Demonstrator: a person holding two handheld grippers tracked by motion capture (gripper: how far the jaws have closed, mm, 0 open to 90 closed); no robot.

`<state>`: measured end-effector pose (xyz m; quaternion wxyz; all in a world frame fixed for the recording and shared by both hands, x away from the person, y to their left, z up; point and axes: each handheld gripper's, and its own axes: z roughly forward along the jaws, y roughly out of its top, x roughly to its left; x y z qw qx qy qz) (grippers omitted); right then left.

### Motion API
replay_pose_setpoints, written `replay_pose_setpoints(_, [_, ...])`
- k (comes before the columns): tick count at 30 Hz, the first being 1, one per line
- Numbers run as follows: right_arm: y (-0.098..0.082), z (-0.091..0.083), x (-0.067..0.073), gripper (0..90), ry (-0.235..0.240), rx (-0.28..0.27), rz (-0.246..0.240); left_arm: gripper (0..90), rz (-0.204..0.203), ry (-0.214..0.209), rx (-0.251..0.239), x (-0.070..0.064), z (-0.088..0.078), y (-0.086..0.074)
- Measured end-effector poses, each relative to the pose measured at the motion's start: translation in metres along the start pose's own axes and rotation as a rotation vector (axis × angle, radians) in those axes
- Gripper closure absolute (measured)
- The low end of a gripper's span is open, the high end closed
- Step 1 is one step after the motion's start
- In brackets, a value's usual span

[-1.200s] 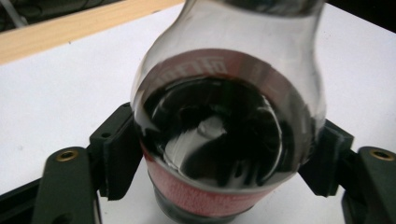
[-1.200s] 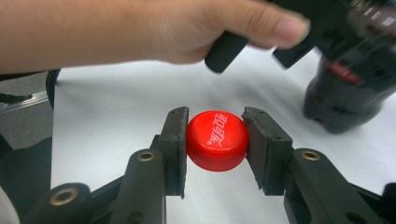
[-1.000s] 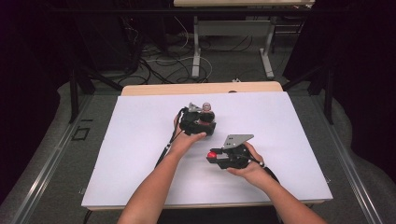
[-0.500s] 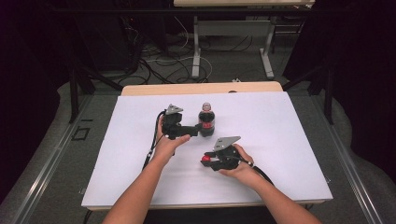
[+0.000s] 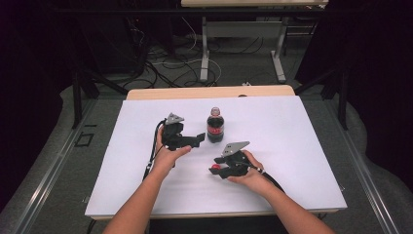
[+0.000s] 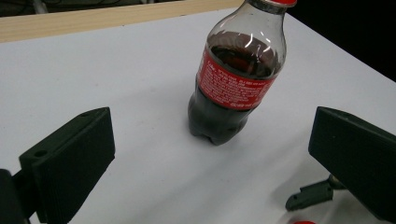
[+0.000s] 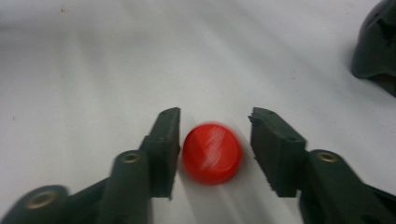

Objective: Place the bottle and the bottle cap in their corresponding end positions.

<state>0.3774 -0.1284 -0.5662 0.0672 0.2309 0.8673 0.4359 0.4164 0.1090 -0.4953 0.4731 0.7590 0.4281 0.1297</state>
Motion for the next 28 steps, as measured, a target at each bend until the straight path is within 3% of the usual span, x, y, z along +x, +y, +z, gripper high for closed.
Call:
replay_pose_setpoints(4, [0.003, -0.014, -0.001, 36.5, -0.028, -0.028, -0.007, 0.8, 0.021, 0.000, 0.007, -0.003, -0.005, -0.003])
replay_pose_setpoints(9, [0.004, -0.035, 0.002, 31.9, -0.034, -0.105, 0.049, 0.7, 0.023, -0.011, -0.011, -0.006, -0.019, -0.011])
replay_pose_setpoints(12, [0.003, -0.051, 0.004, 30.7, -0.050, -0.115, 0.076, 0.7, 0.040, -0.013, -0.008, -0.005, -0.031, -0.018])
replay_pose_setpoints(18, [-0.004, -0.086, 0.002, 19.9, -0.218, -0.158, 0.091, 0.7, 0.031, 0.024, -0.002, 0.005, -0.056, -0.032])
replay_pose_setpoints(21, [-0.014, -0.103, -0.003, 17.8, -0.273, -0.202, 0.143, 0.7, 0.022, 0.042, -0.008, 0.012, -0.068, -0.041])
replay_pose_setpoints(23, [-0.020, -0.113, -0.006, 17.8, -0.331, -0.200, 0.179, 0.7, -0.004, 0.049, -0.008, 0.015, -0.075, -0.048])
replay_pose_setpoints(26, [-0.030, -0.127, -0.013, 14.7, -0.421, -0.216, 0.228, 0.7, -0.010, 0.082, -0.009, 0.022, -0.084, -0.055])
replay_pose_setpoints(28, [-0.035, -0.136, -0.017, 14.7, -0.434, -0.210, 0.277, 0.7, -0.020, 0.094, -0.013, 0.026, -0.089, -0.059])
